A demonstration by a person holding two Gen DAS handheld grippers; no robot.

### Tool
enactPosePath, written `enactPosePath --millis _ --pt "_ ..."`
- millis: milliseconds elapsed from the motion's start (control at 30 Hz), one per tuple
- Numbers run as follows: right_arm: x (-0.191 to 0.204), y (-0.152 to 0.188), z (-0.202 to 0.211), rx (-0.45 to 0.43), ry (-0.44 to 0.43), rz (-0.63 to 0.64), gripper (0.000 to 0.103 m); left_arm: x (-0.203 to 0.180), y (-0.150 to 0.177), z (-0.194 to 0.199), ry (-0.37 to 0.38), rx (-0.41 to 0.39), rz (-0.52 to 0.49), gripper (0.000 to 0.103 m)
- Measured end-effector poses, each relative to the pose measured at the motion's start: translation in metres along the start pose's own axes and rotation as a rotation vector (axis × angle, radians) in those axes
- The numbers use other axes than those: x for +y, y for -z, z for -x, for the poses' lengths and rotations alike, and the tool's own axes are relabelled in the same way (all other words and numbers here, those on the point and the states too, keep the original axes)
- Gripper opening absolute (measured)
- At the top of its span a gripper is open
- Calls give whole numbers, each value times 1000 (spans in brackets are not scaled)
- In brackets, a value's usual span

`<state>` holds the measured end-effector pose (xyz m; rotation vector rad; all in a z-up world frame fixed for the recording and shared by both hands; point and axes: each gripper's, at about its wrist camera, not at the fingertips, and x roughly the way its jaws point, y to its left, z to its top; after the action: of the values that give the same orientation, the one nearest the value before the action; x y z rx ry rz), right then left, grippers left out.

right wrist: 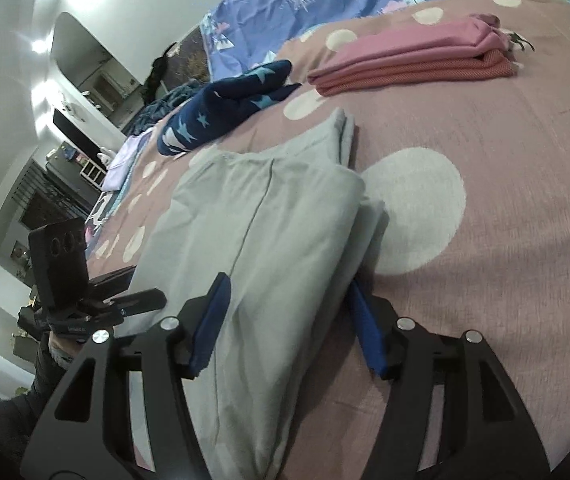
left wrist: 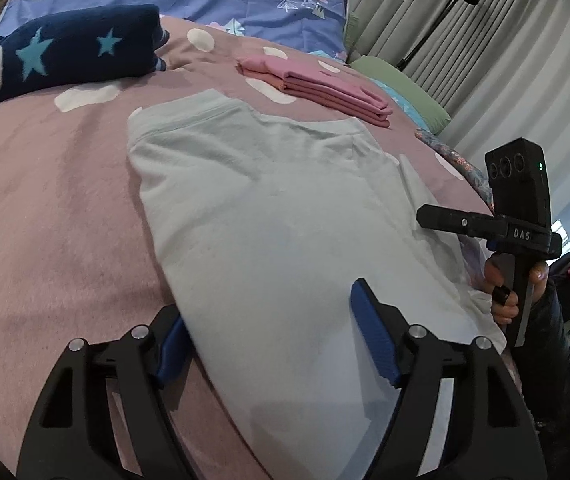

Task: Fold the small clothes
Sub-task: 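Grasp the folded grey shirt's edge with both tools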

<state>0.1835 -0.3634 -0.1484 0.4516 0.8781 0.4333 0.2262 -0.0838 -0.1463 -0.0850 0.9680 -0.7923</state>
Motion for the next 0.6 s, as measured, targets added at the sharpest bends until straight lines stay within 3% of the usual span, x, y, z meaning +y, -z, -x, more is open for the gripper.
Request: enactPosePath --millis 167,433,600 --pt "-1 5 8 -4 -13 8 52 3 0 -1 18 -11 8 73" --pt "-3 27 26 2 -78 23 52 6 1 1 32 -18 15 73" --pt "-7 19 17 27 -111 -1 52 6 2 1 34 -18 17 73"
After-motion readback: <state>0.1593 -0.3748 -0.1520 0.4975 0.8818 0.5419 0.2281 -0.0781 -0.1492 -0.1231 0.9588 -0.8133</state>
